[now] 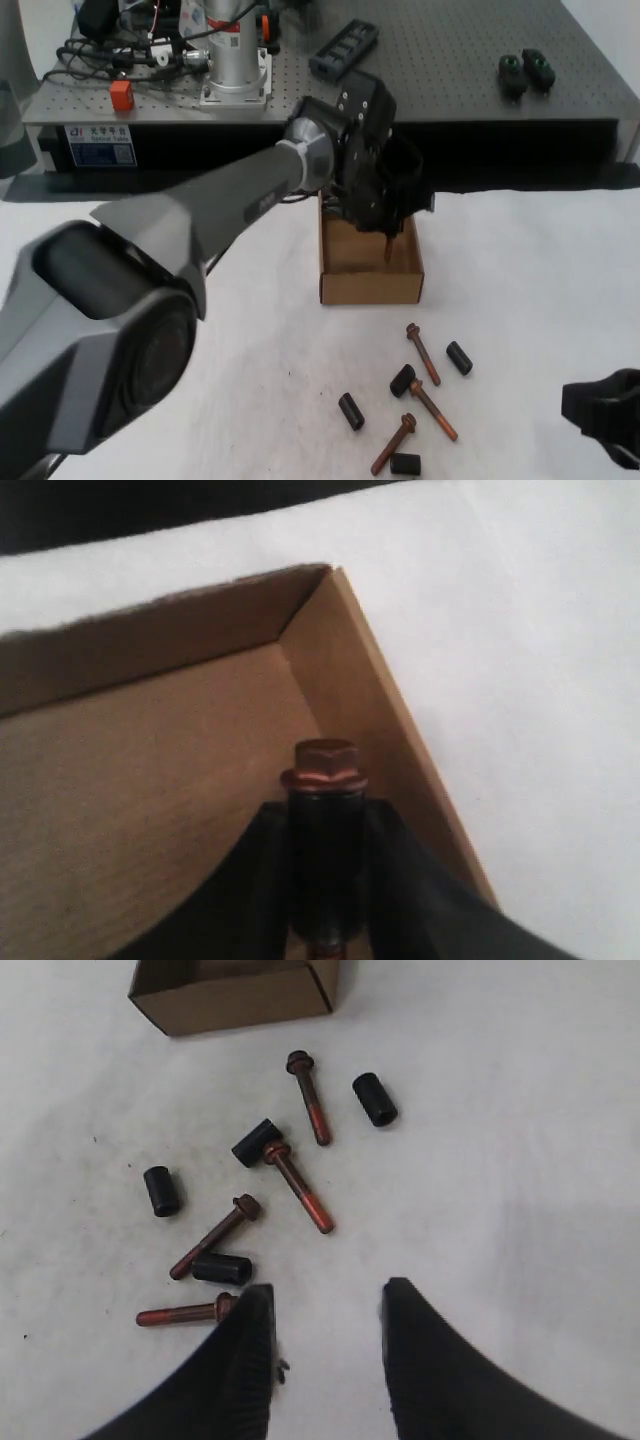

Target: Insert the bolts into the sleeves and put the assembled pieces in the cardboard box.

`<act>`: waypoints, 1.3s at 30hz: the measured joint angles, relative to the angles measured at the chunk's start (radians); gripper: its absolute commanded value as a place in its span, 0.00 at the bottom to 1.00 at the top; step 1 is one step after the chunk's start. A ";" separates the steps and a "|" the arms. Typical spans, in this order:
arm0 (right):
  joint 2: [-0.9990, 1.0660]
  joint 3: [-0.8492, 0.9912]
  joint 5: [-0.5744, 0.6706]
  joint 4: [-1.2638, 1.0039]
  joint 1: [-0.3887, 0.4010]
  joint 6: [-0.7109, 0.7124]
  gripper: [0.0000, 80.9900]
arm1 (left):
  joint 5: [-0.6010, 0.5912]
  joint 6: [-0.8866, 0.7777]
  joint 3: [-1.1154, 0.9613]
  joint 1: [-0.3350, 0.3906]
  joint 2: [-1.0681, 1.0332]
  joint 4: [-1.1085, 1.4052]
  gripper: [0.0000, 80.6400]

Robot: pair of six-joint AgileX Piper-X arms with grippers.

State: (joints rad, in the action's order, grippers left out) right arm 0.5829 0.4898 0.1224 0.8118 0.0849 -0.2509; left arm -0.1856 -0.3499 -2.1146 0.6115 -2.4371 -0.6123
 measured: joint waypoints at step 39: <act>1.287 0.635 -0.168 -0.041 0.058 0.486 0.18 | 0.116 0.159 0.760 -0.021 0.790 -0.061 0.35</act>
State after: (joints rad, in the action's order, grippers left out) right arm 1.8695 1.1247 -0.0457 0.7708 0.1425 0.2355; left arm -0.0698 -0.1914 -1.3547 0.5907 -1.6474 -0.6732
